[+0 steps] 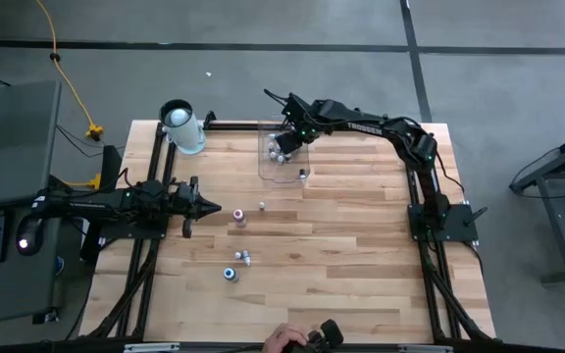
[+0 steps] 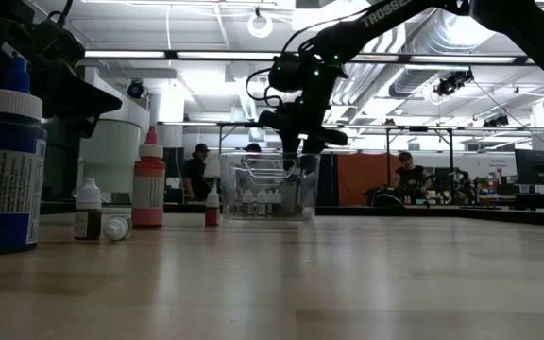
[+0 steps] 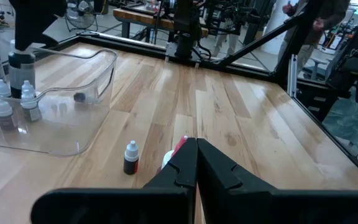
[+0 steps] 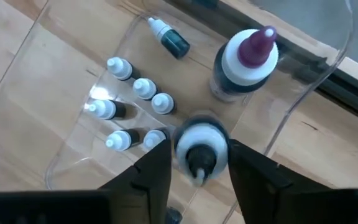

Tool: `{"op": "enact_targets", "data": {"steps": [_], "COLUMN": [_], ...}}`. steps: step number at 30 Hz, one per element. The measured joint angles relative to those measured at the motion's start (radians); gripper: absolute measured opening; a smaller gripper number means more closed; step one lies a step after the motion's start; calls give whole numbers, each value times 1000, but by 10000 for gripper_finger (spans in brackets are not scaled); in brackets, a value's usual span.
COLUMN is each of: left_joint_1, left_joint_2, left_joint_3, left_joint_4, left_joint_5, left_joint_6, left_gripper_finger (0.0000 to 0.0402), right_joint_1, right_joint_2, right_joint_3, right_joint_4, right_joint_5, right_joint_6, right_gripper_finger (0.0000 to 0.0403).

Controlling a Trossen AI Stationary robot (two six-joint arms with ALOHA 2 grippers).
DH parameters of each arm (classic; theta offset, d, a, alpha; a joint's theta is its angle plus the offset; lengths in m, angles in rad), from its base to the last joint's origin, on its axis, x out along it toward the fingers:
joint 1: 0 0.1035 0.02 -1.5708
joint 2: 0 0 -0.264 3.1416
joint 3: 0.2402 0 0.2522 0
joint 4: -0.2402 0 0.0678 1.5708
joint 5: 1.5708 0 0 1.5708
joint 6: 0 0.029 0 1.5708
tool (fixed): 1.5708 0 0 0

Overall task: Pick & Place food coloring
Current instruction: Put the large black food coloring bottle into the container, then put the small red food coloring bottle into the container

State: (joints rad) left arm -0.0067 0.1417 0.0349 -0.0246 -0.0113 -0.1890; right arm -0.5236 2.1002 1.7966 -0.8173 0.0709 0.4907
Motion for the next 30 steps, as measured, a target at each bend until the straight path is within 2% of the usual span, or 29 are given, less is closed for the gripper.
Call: {"op": "enact_targets", "data": {"steps": [9, 14, 20, 26, 30], "left_joint_1": [0, 0, 0, 0, 0], "left_joint_2": [0, 0, 0, 0, 0], "left_joint_3": [0, 0, 0, 0, 0], "left_joint_4": [0, 0, 0, 0, 0], "left_joint_5": [0, 0, 0, 0, 0], "left_joint_6": [0, 0, 0, 0, 0], "left_gripper_finger": [1, 1, 1, 1, 1], "right_joint_1": [0, 7, 33, 76, 146], "right_joint_2": [0, 0, -1, -1, -4], "right_joint_3": [1, 66, 222, 394, 482], "right_joint_4": [32, 17, -135, -374, -547], "right_joint_5": [-17, -32, -3, 16, -75], "right_joint_6": [-1, -40, -151, -171, -95], "right_gripper_finger": [164, 166, 166, 166, 167]}}
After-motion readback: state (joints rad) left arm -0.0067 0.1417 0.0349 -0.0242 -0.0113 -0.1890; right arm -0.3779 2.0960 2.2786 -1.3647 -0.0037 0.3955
